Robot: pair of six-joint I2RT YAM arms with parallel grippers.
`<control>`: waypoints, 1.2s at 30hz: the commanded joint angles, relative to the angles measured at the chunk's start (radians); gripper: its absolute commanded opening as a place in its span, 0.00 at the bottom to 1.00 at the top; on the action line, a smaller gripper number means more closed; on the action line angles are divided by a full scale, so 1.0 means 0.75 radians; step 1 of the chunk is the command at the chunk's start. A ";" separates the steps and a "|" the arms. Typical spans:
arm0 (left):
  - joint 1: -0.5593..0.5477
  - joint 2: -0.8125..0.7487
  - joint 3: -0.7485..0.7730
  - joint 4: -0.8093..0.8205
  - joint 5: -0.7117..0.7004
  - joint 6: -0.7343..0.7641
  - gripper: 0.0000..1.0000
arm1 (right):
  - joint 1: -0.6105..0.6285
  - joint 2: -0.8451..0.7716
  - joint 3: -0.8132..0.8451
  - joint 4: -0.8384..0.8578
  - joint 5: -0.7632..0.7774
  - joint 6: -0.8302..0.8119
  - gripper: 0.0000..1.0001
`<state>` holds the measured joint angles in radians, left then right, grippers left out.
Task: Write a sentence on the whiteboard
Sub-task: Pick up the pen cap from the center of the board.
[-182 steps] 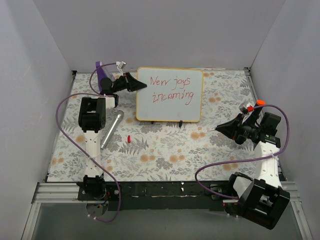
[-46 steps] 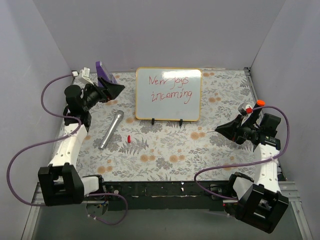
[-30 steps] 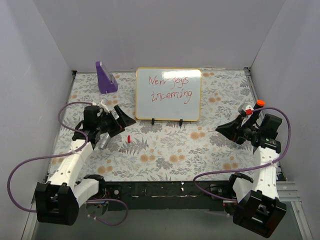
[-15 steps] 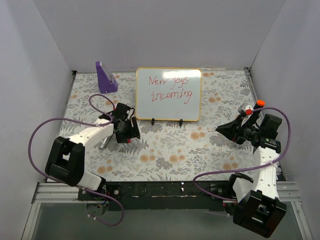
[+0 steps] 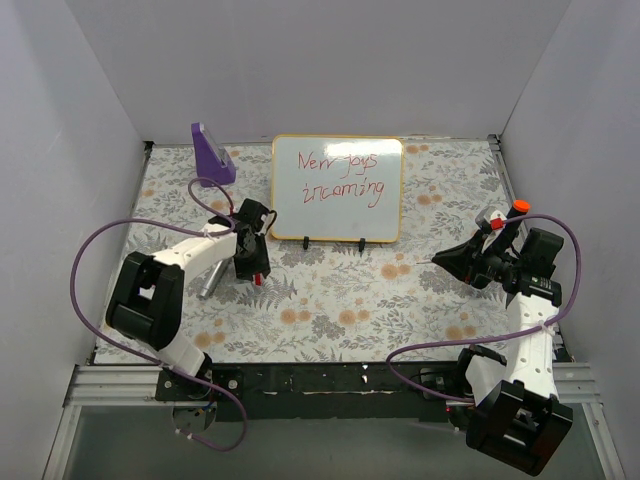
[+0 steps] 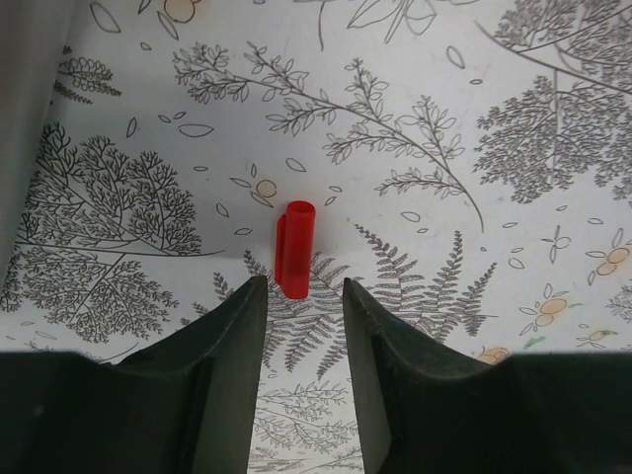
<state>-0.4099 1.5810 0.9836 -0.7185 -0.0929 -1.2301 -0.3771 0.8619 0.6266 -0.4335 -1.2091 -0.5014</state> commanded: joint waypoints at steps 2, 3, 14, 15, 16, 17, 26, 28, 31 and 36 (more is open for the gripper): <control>-0.006 0.005 0.059 -0.067 -0.073 0.037 0.34 | 0.006 -0.004 0.050 -0.009 -0.012 -0.012 0.01; -0.006 0.011 0.059 -0.067 -0.075 0.039 0.33 | 0.006 -0.004 0.050 -0.007 -0.010 -0.012 0.01; -0.008 0.101 0.067 -0.073 -0.056 0.069 0.26 | 0.006 0.004 0.050 -0.007 -0.012 -0.012 0.01; -0.006 0.107 0.067 -0.075 -0.052 0.073 0.26 | 0.006 0.002 0.050 -0.007 -0.012 -0.012 0.01; -0.006 0.115 0.069 -0.071 -0.052 0.077 0.26 | 0.006 0.000 0.050 -0.009 -0.012 -0.012 0.01; -0.006 0.131 0.071 -0.073 -0.052 0.079 0.26 | 0.006 -0.002 0.050 -0.009 -0.010 -0.012 0.01; -0.006 0.209 0.081 -0.081 -0.068 0.118 0.34 | 0.006 -0.006 0.048 -0.009 -0.012 -0.015 0.01; -0.008 0.226 0.079 -0.075 -0.068 0.127 0.36 | 0.006 -0.006 0.048 -0.009 -0.012 -0.015 0.01; -0.006 0.248 0.077 -0.063 -0.066 0.139 0.36 | 0.006 -0.006 0.048 -0.009 -0.010 -0.015 0.01; -0.006 0.275 0.081 -0.040 -0.079 0.153 0.35 | 0.006 -0.006 0.048 -0.009 -0.010 -0.015 0.01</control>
<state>-0.4099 1.7283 1.0607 -0.8043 -0.1188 -1.1294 -0.3771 0.8639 0.6266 -0.4450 -1.2068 -0.5014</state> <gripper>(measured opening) 0.357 0.192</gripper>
